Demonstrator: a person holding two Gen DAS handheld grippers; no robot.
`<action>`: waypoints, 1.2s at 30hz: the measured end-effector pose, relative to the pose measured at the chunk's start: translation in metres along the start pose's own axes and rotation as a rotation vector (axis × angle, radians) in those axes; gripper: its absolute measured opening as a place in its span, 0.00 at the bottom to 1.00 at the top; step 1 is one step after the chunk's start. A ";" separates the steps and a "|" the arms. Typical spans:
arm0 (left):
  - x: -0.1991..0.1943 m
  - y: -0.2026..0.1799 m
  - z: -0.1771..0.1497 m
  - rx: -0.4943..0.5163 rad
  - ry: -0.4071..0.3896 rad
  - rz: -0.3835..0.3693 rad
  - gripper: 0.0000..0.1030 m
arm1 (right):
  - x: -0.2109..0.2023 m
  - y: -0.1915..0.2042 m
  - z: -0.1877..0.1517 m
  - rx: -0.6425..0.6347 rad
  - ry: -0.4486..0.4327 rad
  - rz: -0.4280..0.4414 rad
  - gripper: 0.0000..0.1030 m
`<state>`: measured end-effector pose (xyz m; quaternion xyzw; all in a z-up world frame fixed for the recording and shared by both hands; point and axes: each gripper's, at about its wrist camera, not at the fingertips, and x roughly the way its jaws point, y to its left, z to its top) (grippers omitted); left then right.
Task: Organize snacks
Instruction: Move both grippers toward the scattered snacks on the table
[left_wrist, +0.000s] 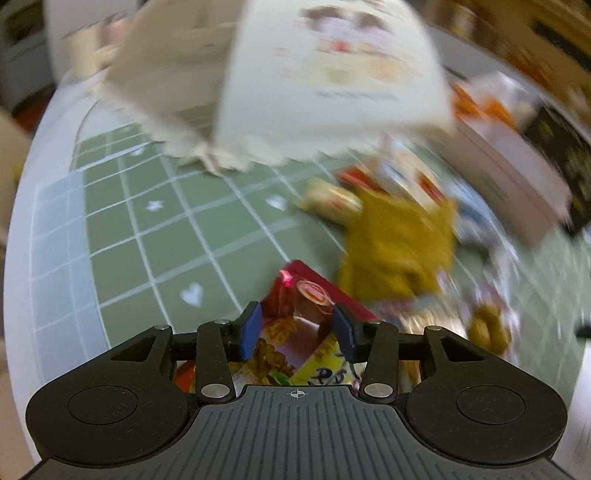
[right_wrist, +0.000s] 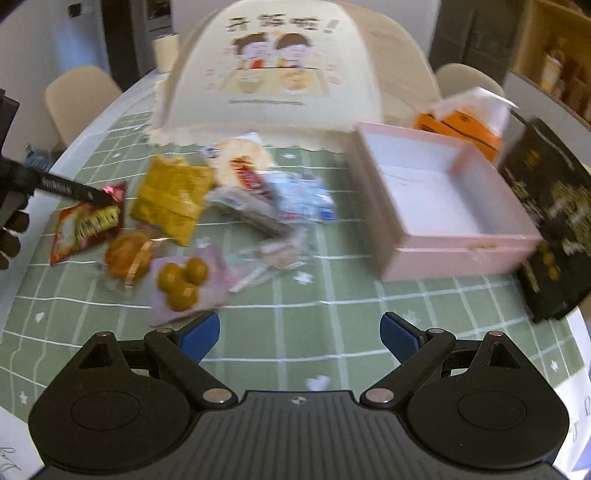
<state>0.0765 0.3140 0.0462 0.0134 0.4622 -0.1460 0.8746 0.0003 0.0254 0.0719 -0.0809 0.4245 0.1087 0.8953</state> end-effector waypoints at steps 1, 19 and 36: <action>-0.005 -0.007 -0.007 0.012 0.012 -0.006 0.47 | 0.003 0.008 0.003 -0.022 0.004 0.019 0.92; -0.067 -0.020 -0.050 -0.274 -0.065 -0.017 0.45 | 0.038 0.085 0.042 -0.188 0.019 0.286 0.05; 0.019 -0.146 0.014 0.018 -0.001 -0.055 0.45 | 0.004 -0.056 -0.030 -0.063 0.034 0.077 0.46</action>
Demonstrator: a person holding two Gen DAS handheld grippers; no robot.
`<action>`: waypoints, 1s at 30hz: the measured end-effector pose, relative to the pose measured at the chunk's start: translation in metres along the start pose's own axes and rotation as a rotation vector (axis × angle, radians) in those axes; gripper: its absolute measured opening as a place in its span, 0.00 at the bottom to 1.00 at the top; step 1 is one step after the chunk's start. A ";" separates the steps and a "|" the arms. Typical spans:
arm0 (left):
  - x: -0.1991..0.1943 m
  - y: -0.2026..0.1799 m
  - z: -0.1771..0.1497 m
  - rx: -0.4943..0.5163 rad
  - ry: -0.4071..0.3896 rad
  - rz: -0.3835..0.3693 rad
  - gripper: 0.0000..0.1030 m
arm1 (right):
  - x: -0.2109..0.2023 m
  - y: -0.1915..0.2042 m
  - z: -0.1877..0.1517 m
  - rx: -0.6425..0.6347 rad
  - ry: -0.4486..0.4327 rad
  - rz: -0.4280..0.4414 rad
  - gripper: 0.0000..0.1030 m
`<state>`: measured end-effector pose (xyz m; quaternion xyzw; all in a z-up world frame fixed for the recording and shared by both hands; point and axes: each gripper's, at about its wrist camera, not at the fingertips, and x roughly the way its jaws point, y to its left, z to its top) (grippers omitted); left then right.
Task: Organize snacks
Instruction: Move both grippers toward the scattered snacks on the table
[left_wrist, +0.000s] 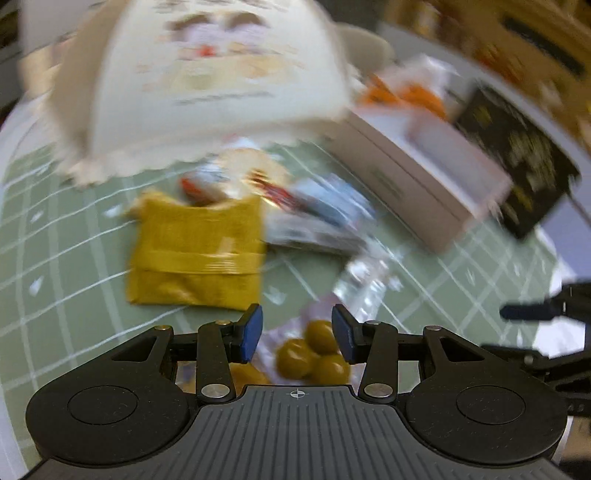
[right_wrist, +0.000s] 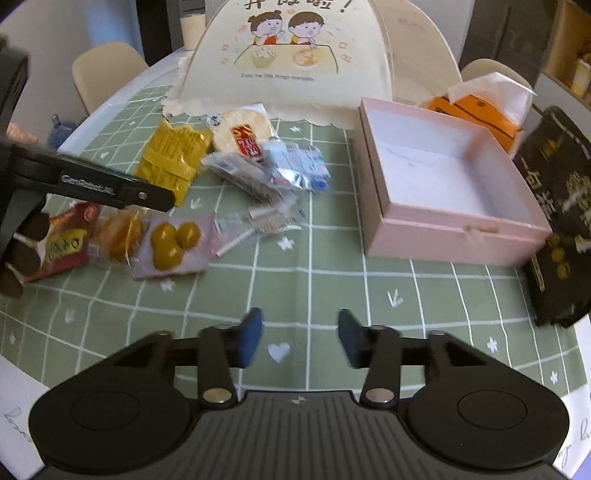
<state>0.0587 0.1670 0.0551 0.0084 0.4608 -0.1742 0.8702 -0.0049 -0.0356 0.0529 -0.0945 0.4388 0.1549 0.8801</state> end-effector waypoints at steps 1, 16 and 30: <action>0.005 -0.005 0.000 0.042 0.038 -0.001 0.45 | -0.001 0.000 -0.003 -0.005 -0.001 0.009 0.46; 0.017 -0.037 -0.017 0.107 0.091 0.117 0.55 | 0.008 -0.018 -0.029 -0.049 -0.012 -0.027 0.62; -0.104 -0.007 -0.083 -0.236 -0.077 0.146 0.10 | 0.029 0.027 0.031 -0.076 -0.047 0.175 0.65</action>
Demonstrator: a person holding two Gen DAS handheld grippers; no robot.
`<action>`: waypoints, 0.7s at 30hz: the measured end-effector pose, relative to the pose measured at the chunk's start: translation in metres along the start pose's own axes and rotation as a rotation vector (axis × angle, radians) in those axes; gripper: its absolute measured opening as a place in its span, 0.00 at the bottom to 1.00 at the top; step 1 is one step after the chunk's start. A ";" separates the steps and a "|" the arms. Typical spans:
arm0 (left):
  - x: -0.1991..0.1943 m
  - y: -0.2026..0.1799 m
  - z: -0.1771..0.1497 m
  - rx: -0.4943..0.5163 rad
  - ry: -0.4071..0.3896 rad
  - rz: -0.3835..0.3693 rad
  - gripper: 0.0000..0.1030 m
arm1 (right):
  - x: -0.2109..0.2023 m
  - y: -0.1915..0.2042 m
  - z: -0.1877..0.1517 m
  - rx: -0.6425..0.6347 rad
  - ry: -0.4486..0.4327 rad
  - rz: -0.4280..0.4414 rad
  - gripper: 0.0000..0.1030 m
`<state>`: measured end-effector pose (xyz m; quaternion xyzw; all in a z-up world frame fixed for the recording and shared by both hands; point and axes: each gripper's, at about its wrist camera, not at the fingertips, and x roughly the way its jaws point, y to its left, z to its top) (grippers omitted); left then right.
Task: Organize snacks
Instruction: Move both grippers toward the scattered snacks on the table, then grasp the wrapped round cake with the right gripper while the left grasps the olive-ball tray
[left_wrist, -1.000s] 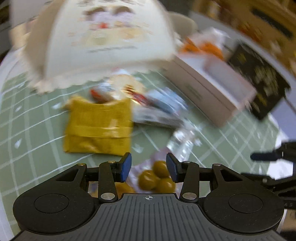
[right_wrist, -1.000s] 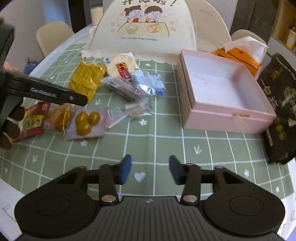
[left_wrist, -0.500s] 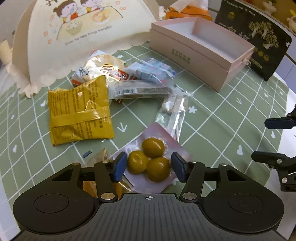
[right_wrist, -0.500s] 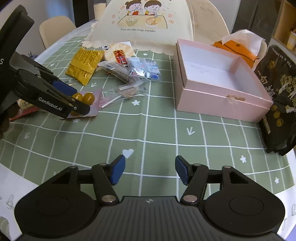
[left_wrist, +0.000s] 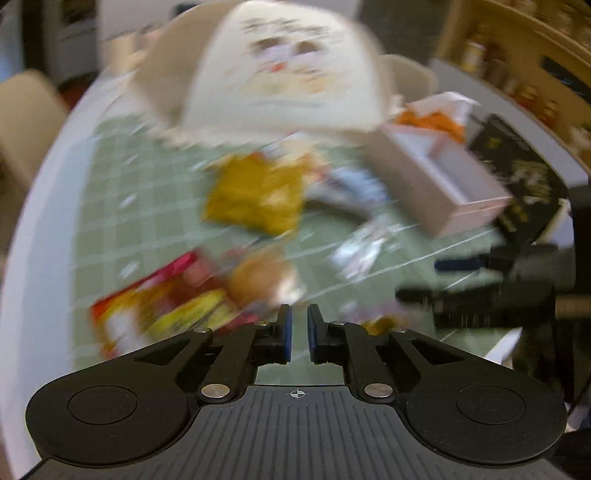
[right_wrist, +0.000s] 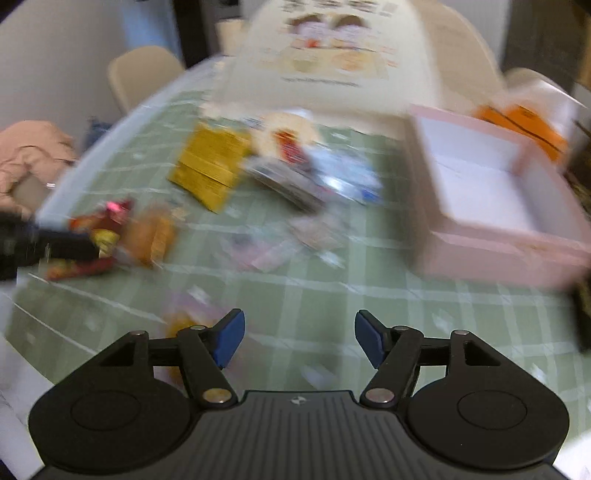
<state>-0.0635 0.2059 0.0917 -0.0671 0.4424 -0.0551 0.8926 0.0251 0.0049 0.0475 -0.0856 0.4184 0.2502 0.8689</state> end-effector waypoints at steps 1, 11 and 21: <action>-0.003 0.010 -0.006 -0.023 0.014 0.010 0.10 | 0.006 0.010 0.009 -0.017 -0.005 0.020 0.65; -0.017 0.047 -0.042 -0.140 0.017 -0.012 0.13 | 0.077 0.099 0.055 -0.146 0.064 0.132 0.68; 0.008 -0.003 -0.023 -0.025 0.044 -0.100 0.17 | 0.012 0.045 0.031 -0.133 0.035 0.047 0.53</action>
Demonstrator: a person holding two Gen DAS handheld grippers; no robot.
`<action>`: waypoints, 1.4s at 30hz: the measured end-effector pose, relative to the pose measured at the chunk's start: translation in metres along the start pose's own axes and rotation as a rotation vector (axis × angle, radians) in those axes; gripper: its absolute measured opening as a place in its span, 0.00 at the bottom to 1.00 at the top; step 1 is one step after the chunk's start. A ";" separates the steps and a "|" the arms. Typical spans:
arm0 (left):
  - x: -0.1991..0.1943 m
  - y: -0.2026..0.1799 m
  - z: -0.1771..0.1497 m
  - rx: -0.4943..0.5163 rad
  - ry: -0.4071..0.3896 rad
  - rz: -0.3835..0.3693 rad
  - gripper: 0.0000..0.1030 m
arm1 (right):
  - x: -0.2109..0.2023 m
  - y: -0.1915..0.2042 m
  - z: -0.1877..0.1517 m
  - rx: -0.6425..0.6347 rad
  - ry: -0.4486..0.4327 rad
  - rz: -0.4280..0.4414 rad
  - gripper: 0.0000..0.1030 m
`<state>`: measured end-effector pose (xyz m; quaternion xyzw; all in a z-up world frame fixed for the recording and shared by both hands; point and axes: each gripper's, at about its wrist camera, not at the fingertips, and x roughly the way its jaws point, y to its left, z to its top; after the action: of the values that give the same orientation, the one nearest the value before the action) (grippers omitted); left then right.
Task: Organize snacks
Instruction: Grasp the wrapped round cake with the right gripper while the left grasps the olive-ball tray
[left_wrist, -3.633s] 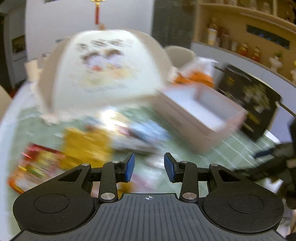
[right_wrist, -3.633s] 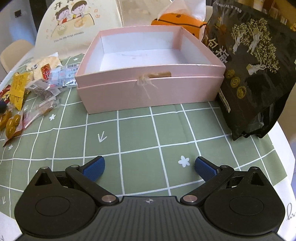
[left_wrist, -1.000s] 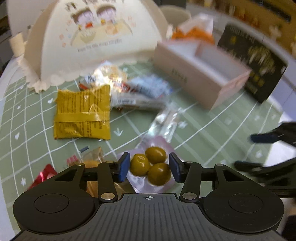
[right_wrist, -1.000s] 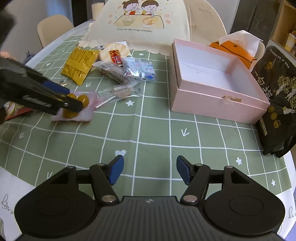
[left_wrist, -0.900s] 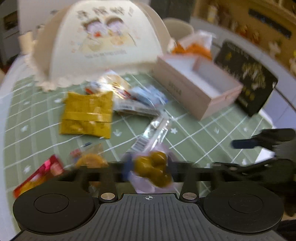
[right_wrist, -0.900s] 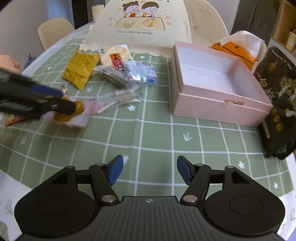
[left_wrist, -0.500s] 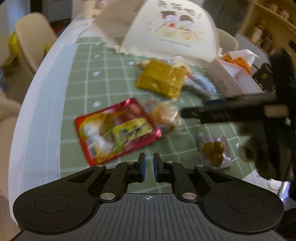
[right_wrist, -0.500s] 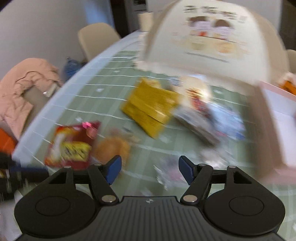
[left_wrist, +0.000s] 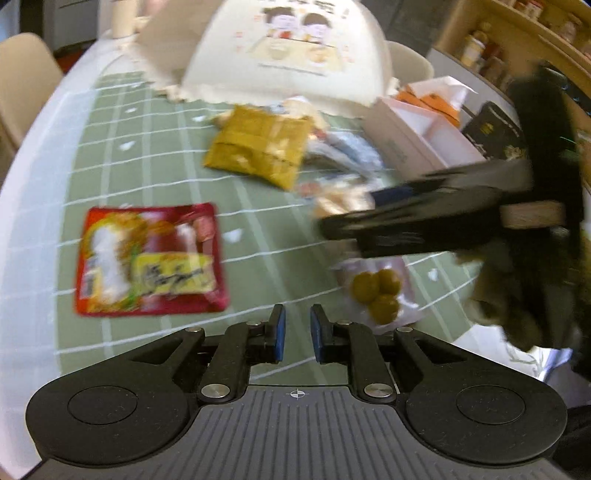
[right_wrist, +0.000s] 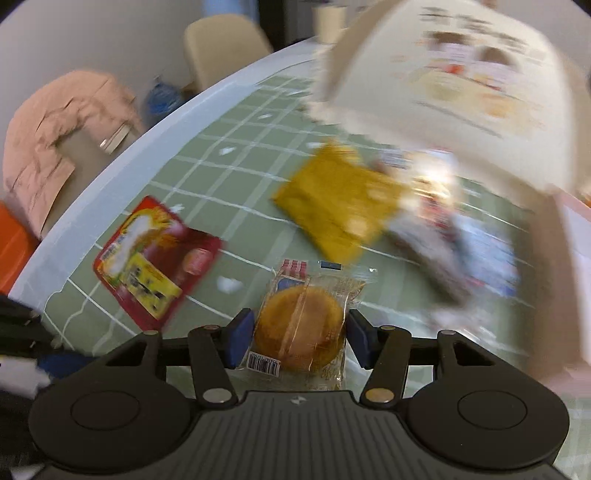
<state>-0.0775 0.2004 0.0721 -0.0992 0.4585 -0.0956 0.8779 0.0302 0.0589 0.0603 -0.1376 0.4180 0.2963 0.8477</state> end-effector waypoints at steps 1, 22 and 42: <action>0.004 -0.009 0.003 0.018 0.001 -0.006 0.17 | -0.010 -0.011 -0.008 0.020 -0.007 -0.018 0.53; 0.084 -0.123 -0.010 0.175 -0.018 0.214 0.45 | -0.056 -0.123 -0.149 0.183 -0.041 -0.221 0.70; 0.089 -0.124 -0.013 0.044 -0.117 0.286 0.33 | -0.050 -0.133 -0.151 0.185 -0.038 -0.160 0.61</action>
<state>-0.0473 0.0571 0.0274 -0.0188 0.4140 0.0262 0.9097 -0.0062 -0.1377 0.0056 -0.0859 0.4152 0.1902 0.8855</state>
